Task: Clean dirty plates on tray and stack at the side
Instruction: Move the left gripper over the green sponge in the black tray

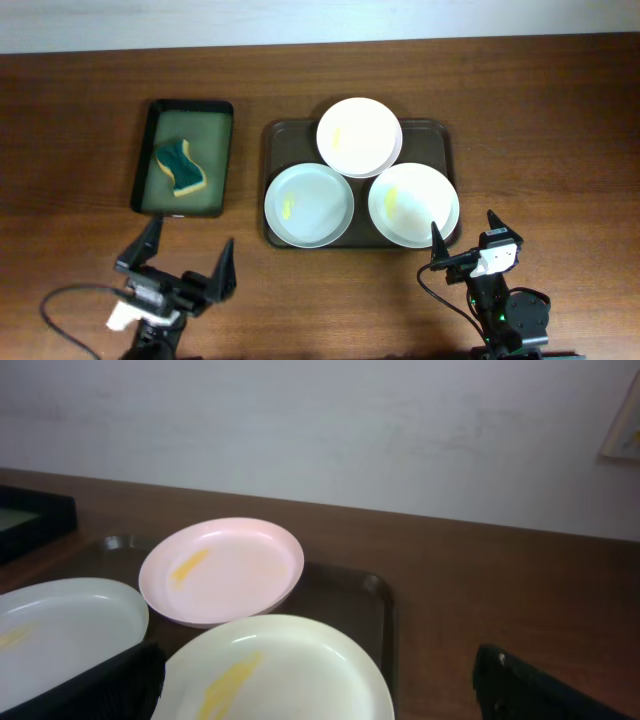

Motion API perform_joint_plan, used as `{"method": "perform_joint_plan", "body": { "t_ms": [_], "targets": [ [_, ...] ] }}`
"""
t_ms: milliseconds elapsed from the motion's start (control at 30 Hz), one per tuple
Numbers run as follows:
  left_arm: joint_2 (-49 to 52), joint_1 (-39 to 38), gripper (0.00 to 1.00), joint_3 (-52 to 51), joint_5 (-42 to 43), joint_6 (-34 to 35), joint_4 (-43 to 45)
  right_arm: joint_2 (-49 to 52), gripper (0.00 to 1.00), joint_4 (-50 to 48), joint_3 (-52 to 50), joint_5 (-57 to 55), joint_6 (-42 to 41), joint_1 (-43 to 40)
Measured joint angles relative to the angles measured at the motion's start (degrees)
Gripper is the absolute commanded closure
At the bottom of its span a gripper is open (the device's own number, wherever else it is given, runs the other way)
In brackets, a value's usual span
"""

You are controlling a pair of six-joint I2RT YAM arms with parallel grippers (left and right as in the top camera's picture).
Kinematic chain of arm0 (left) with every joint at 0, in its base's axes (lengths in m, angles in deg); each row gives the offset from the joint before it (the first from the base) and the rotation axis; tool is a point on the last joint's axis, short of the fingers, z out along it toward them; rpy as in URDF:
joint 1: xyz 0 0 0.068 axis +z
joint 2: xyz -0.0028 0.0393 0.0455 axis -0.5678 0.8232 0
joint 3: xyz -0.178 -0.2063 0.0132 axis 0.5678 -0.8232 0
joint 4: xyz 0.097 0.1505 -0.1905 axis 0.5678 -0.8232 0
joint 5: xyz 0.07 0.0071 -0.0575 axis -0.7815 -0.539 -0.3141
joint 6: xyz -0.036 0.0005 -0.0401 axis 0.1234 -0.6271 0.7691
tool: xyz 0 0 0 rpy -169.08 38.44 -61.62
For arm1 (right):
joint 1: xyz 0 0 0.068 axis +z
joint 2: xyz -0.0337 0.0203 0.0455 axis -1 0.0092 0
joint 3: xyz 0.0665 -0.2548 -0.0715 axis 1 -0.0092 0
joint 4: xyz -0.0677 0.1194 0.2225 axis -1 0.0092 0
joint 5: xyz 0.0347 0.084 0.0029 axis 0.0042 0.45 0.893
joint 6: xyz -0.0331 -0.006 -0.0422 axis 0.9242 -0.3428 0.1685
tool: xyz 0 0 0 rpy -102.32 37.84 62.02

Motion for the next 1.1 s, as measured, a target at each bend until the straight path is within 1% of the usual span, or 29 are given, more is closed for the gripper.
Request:
{"method": "perform_joint_plan", "body": {
  "t_ms": [100, 133, 167, 200, 233, 300, 367, 433, 500, 633, 667, 733, 800, 933, 1100],
  "targets": [
    [12.02, -0.04, 0.01, 18.12, -3.8, -4.7, -22.43, 0.0, 0.02, 0.02, 0.0, 0.0, 0.0, 0.0],
    [17.25, -0.04, 0.01, 24.17, -4.9, -6.03, -28.22, 0.0, 0.02, 0.02, 0.0, 0.0, 0.0, 0.0],
    [22.53, -0.04, 0.01, 30.58, -5.77, -7.15, -35.6, -0.02, 0.02, 0.02, 0.0, 0.0, 0.04, 0.0],
    [29.86, -0.04, 0.01, 38.27, -6.47, -8.44, -43.63, -0.07, 0.02, 0.07, 0.0, 0.0, -0.02, 0.0],
    [34.16, -0.04, 0.01, 41.9, -6.99, -9.01, -46.88, -0.04, 0.02, 0.02, 0.0, -0.02, 0.02, 0.0],
    [44.3, -0.04, 0.01, 51.19, -7.19, -10.14, -57.79, -0.07, 0.01, -0.02, 0.0, 0.0, 0.0, 0.0],
    [55.08, -0.04, 0.01, 60.04, -6.99, -10.95, -65.59, -0.04, 0.01, 0.02, 0.0, 0.0, -0.02, 0.0],
    [63.34, -0.04, 0.01, 65.57, -6.97, -11.17, -69.31, -0.07, 0.02, 0.02, 0.0, 0.0, 0.02, 0.0],
    [71.47, -0.04, 0.01, 70.4, -7.52, -10.27, -71.17, -0.07, 0.02, 0.02, 0.0, 0.0, 0.02, 0.0],
    [83.27, 0.76, 0.01, 79.87, -11.93, -3.98, -78.01, -0.07, 0.02, 0.02, 0.0, 0.0, 0.0, 0.0],
    [87.08, 1.42, 0.01, 83.62, -13.18, -2.6, -81.09, -0.07, 0.02, 0.0, 0.0, 0.0, 0.0, 0.0],
    [94.07, 2.97, 0.01, 90.51, -15.06, -0.66, -85.74, -0.07, 0.02, 0.02, 0.0, 0.0, -0.02, 0.0],
    [99.67, 4.22, 0.01, 94.75, -16.17, 0.48, -87.25, -0.04, 0.02, 0.02, 0.0, -0.02, 0.0, 0.0],
    [107.23, 5.4, 0.0, 96.56, -17.27, 1.73, -86.53, -0.07, 0.02, 0.02, 0.0, 0.0, 0.04, 0.0],
    [113.52, 5.33, 0.01, 96.78, -17.51, 2.1, -86.47, -0.07, 0.01, 0.02, 0.0, 0.0, 0.0, 0.0]
  ]
}}
